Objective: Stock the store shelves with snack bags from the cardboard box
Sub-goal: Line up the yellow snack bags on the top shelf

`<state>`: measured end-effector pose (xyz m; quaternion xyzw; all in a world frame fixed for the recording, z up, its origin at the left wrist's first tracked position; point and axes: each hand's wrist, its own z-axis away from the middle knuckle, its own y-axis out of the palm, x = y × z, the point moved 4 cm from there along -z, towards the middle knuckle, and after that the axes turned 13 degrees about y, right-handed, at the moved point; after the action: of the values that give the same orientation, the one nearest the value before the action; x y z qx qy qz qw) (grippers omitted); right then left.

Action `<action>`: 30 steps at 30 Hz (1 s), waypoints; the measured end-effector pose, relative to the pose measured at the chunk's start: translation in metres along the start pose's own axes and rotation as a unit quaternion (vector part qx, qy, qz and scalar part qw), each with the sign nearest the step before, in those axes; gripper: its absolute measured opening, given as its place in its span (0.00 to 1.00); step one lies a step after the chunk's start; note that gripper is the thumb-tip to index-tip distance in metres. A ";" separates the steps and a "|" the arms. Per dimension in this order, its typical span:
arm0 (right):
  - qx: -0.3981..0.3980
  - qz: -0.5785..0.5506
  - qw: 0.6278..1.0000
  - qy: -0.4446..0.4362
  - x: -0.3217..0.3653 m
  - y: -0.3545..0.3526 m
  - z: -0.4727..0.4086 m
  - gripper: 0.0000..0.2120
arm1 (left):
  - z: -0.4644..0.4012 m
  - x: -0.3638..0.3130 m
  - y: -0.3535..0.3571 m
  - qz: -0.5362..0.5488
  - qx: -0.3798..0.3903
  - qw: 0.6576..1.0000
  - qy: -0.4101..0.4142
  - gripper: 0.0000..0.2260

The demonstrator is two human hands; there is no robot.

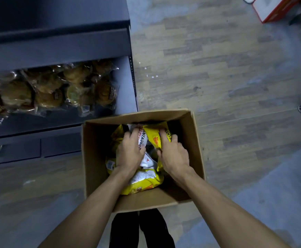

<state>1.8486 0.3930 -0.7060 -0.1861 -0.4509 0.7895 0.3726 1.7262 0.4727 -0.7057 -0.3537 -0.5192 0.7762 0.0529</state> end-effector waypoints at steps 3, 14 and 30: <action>-0.040 -0.022 0.999 -0.007 -0.005 -0.024 0.024 0.35 | 0.019 -0.009 -0.024 -0.005 -0.007 1.000 0.012 0.21; -0.100 -0.048 0.993 -0.044 0.021 -0.100 0.120 0.36 | 0.089 -0.013 -0.134 0.005 -0.096 0.994 0.056 0.28; -0.257 -0.124 0.955 -0.086 0.142 -0.181 0.326 0.33 | 0.235 0.014 -0.346 -0.032 -0.239 0.962 0.125 0.24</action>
<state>1.6271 0.3706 -0.3753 -0.1494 -0.6885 0.6076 0.3667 1.4752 0.4557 -0.3716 -0.4332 -0.6902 0.5769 0.0555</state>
